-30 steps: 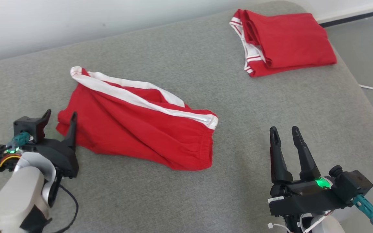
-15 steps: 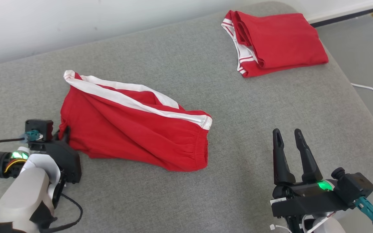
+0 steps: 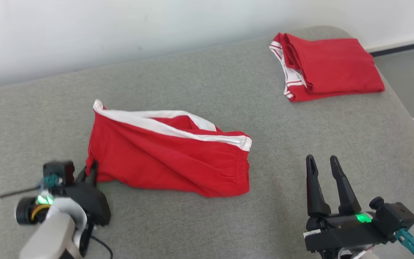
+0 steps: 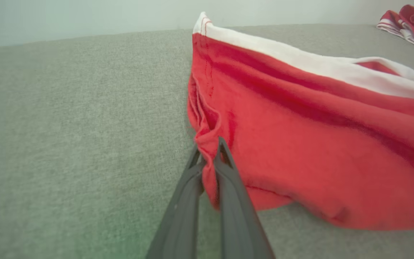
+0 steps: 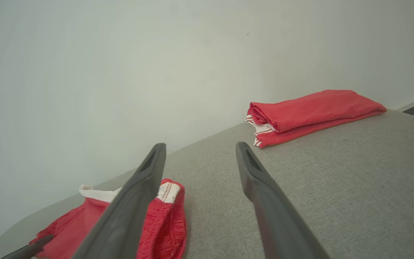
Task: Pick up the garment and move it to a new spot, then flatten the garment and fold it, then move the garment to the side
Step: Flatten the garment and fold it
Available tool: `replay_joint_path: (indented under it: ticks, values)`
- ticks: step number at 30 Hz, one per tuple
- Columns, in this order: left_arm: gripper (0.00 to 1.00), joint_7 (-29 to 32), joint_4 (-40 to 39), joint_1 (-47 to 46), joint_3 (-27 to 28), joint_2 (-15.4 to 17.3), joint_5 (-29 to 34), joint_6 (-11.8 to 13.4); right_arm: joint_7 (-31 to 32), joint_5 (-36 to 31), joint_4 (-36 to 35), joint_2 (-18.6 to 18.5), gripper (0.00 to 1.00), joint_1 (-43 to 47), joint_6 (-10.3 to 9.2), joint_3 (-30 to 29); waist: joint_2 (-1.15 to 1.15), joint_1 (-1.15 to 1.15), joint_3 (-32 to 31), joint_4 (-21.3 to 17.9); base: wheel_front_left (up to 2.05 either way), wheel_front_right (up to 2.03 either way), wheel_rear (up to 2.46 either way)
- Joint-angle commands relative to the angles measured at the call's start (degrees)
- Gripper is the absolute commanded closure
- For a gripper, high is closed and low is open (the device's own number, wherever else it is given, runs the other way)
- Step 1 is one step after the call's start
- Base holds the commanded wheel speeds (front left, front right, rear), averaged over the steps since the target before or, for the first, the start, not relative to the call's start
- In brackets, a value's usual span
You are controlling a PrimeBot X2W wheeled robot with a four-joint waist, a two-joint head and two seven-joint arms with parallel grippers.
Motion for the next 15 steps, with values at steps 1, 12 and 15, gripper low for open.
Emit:
replay_joint_path:
  ticks: [1,12,15]
  values:
    - [1.00,-0.4,-0.6,1.6,0.5,-0.3,-0.3,0.4,0.0,-0.3,0.2,0.1,0.00,0.8,-0.16,-0.1,0.00,0.00,-1.5,1.5,0.00,0.00,0.00]
    - [1.00,-1.0,-20.5,21.4,7.0,-1.6,-0.5,6.7,0.0,-1.0,1.2,0.1,0.00,3.2,-0.16,-1.3,0.00,0.00,-4.8,5.7,0.00,0.00,0.00]
    - [1.00,-1.0,-25.6,25.8,8.1,-1.4,0.2,8.1,0.0,-1.4,1.6,0.1,0.00,4.0,-0.16,-1.7,0.00,0.00,-5.1,6.6,0.00,0.00,0.00]
